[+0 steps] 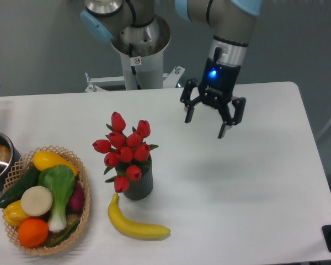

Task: Pick up the flowers from the vase
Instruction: 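Move the open gripper toward the red tulips in the black vase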

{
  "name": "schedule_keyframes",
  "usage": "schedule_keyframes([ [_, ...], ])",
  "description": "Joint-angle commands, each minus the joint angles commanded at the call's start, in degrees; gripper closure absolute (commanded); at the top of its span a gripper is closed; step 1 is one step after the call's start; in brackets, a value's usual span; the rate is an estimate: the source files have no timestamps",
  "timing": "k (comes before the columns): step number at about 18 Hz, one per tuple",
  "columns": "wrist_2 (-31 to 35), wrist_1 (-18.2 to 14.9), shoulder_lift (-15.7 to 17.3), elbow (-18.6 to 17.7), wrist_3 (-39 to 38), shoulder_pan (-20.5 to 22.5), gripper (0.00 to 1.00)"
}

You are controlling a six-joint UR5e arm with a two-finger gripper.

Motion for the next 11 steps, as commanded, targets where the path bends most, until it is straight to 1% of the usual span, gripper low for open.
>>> schedule_keyframes([
  [2, -5.0, 0.0, -0.3, -0.6, 0.0, -0.1, 0.0],
  [4, -6.2, 0.1, -2.5, -0.5, 0.2, -0.4, 0.0],
  [5, -7.3, 0.1, -2.9, -0.7, 0.2, -0.4, 0.0],
  [11, -12.8, 0.0, -3.0, -4.0, 0.3, 0.2, 0.0],
])
